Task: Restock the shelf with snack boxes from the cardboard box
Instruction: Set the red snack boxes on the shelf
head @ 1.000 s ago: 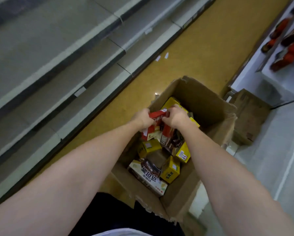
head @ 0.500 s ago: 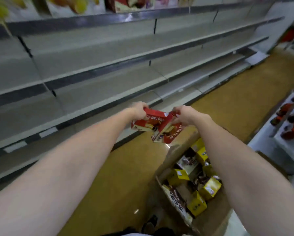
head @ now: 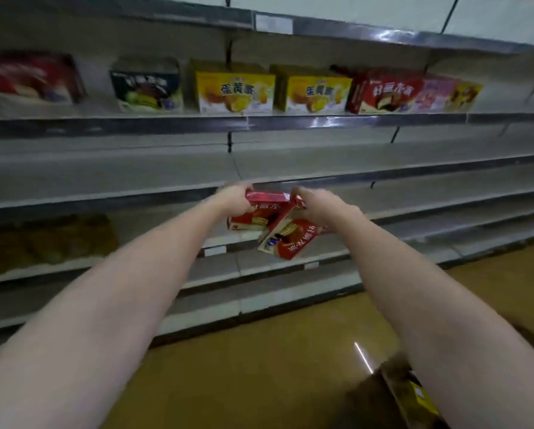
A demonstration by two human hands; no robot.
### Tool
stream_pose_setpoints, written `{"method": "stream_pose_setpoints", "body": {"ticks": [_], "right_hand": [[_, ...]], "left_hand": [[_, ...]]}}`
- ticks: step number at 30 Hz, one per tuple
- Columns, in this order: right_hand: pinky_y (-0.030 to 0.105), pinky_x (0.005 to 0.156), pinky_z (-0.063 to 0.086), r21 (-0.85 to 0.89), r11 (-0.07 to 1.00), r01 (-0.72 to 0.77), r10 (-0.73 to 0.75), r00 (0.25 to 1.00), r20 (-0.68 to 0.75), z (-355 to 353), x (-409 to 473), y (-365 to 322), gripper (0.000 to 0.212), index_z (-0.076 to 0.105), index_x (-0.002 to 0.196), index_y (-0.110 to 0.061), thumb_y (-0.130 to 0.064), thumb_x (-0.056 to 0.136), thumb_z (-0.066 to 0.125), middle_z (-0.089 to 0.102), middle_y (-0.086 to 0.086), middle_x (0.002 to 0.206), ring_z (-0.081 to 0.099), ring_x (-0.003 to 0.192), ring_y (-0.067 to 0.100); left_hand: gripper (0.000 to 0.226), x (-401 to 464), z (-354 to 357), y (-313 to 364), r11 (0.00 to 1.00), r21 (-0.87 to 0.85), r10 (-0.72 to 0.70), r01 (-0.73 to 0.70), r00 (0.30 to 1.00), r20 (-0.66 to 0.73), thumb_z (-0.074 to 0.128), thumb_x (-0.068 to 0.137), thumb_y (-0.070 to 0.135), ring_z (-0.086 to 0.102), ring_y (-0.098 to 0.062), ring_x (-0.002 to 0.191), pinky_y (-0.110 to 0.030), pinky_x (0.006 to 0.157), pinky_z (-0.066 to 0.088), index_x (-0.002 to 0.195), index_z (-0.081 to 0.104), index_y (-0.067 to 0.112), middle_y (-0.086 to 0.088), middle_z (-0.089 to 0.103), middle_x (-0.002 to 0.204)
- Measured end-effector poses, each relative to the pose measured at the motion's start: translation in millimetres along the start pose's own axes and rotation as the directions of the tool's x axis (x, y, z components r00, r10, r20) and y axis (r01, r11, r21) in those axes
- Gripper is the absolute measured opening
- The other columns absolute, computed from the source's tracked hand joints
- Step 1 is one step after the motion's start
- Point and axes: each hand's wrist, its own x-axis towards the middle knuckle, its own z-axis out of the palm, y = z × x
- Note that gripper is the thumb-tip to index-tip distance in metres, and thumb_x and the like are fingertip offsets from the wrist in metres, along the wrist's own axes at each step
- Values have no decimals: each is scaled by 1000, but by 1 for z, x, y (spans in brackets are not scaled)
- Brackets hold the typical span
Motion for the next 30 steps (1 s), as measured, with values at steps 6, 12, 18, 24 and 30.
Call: {"method": "stream_pose_setpoints", "body": {"ticks": [6, 12, 18, 24, 30], "right_hand": [[38, 69, 54, -65, 985, 158, -160, 987, -29, 2, 19, -98, 48, 42, 134, -28, -42, 92, 62, 65, 7, 112, 64, 87, 27], [27, 49, 45, -110, 956, 273, -277, 960, -22, 5, 38, -190, 40, 35, 123, -22, -44, 96, 55, 63, 6, 96, 61, 63, 19], [27, 46, 47, -45, 917, 396, -398, 917, -20, 15, 49, -267, 55, 31, 136, -19, -48, 96, 54, 61, 5, 101, 64, 73, 19], [44, 68, 59, 59, 870, 489, -486, 872, -68, 19, 72, -343, 52, 29, 137, -19, -45, 97, 52, 61, 11, 113, 64, 91, 29], [44, 75, 57, 226, 821, 525, -511, 851, -120, 14, 112, -409, 43, 33, 129, -16, -43, 100, 50, 61, 14, 118, 64, 95, 29]], "left_hand": [[45, -54, -58, -76, 991, -29, -132, 129, 981, -143, 67, 91, 20, 59, -23, 107, -36, 92, 49, 132, 50, 13, -9, 59, 124], [40, -107, -106, -143, 959, -40, -280, 281, 915, -291, 66, 92, 22, 59, -28, 112, -37, 94, 49, 128, 53, 14, -9, 60, 122], [46, -160, -145, -202, 910, -38, -392, 413, 824, -409, 69, 90, 26, 58, -30, 115, -40, 95, 47, 132, 52, 18, -11, 58, 128], [50, -192, -186, -262, 885, -138, -442, 444, 714, -543, 72, 88, 23, 58, -30, 117, -40, 99, 47, 134, 53, 19, -10, 59, 130], [30, -192, -244, -317, 887, -267, -453, 378, 594, -665, 72, 88, 22, 59, -21, 88, -35, 73, 51, 110, 52, 24, -4, 61, 110]]}}
